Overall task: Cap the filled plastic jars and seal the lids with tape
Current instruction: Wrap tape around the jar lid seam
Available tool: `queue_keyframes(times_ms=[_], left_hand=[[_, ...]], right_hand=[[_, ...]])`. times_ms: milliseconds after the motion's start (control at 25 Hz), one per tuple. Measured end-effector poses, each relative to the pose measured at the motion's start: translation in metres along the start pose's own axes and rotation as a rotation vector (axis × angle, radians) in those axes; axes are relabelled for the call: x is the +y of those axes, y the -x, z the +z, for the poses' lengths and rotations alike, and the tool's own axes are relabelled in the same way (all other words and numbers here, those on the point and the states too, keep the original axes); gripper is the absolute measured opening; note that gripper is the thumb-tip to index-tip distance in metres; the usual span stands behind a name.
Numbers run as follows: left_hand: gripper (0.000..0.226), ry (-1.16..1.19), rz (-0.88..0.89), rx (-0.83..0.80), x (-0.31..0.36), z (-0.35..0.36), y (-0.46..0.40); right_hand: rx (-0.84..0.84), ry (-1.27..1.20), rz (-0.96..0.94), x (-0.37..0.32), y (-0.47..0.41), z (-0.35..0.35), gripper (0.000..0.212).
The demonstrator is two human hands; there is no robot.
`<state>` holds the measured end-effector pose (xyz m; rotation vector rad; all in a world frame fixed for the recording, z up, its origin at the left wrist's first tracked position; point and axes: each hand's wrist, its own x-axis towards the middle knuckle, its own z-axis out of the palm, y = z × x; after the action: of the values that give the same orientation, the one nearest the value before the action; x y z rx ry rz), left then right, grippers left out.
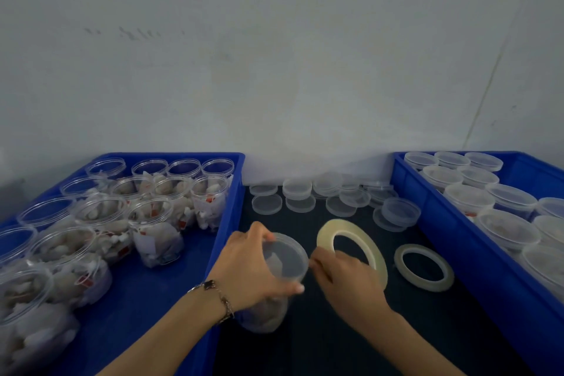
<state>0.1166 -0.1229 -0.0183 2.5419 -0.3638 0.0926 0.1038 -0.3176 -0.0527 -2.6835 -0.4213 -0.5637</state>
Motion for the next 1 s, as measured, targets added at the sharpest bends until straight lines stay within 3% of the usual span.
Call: queue_keyframes(times_ms=[120,200,280,440,760,1000], left_hand=[[0.115,-0.212,0.090,-0.171,-0.002,0.008,-0.005],[0.104,-0.291,0.105,-0.216,-0.001,0.013,-0.005],[0.087,-0.328,0.095,-0.187,-0.001,0.017,-0.005],[0.076,-0.393,0.095,-0.133,-0.004,0.022,-0.008],[0.070,-0.389,0.144,-0.132,-0.008,0.021,-0.009],[0.064,-0.365,0.134,-0.105,-0.005,0.021,-0.009]], right_hand=[[-0.022,0.015,-0.024,0.002,0.013,0.016,0.023],[0.007,0.026,-0.095,0.000,0.012,0.022,0.017],[0.058,0.055,-0.139,-0.005,0.008,0.023,0.027],[0.126,0.016,-0.153,0.001,0.000,0.033,0.029],[0.251,-0.056,-0.256,0.015,-0.016,0.051,0.025],[0.121,-0.100,-0.114,0.028,-0.031,0.068,0.025]])
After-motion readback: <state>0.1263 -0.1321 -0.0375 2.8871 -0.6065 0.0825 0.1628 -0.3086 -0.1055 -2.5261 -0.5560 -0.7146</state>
